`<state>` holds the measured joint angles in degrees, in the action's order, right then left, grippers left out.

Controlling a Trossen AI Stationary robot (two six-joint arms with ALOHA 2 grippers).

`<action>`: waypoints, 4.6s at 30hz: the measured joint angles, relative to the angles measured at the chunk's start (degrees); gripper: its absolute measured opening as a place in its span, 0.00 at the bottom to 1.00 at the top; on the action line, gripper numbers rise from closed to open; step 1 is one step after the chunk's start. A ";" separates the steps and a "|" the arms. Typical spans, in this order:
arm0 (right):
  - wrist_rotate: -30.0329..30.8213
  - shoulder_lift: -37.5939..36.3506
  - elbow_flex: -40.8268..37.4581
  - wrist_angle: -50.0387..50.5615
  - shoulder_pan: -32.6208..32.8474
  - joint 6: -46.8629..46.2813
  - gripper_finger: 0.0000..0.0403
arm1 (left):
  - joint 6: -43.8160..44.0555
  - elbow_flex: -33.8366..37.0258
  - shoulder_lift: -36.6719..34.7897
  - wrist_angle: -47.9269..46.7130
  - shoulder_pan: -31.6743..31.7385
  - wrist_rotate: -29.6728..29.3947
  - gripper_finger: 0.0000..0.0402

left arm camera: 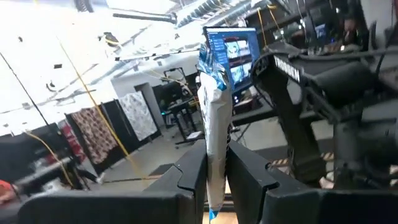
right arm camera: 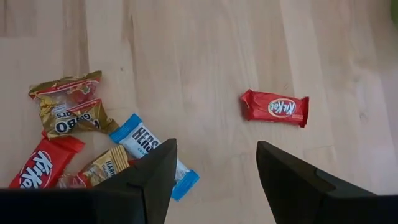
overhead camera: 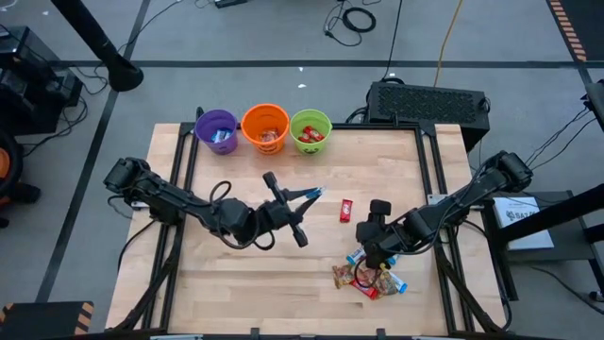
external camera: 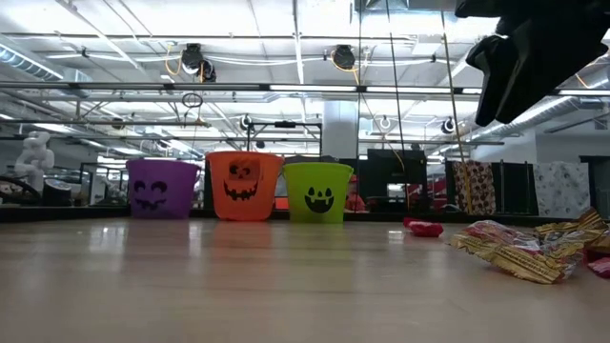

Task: Sort candy by brand, put in halloween buckets
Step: Put the white chocolate bar into the violet bucket, then put golden candy into the orange bucket

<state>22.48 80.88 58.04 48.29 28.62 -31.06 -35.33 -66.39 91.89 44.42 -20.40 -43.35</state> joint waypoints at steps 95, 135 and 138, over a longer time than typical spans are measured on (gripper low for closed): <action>0.07 0.02 0.04 -6.53 0.00 6.44 0.53 | 34.62 13.27 -15.86 -82.54 65.64 7.54 0.27; 0.07 0.02 -0.97 -5.58 0.29 1.18 0.53 | 46.38 20.49 -25.59 -40.83 8.27 26.12 0.45; -0.04 0.04 -3.26 -8.77 1.64 -0.89 0.53 | 42.22 20.55 -20.70 -31.63 3.13 24.62 0.45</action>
<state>22.44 80.93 54.78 39.52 30.26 -31.95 6.90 -45.84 71.19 12.79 -17.28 -18.73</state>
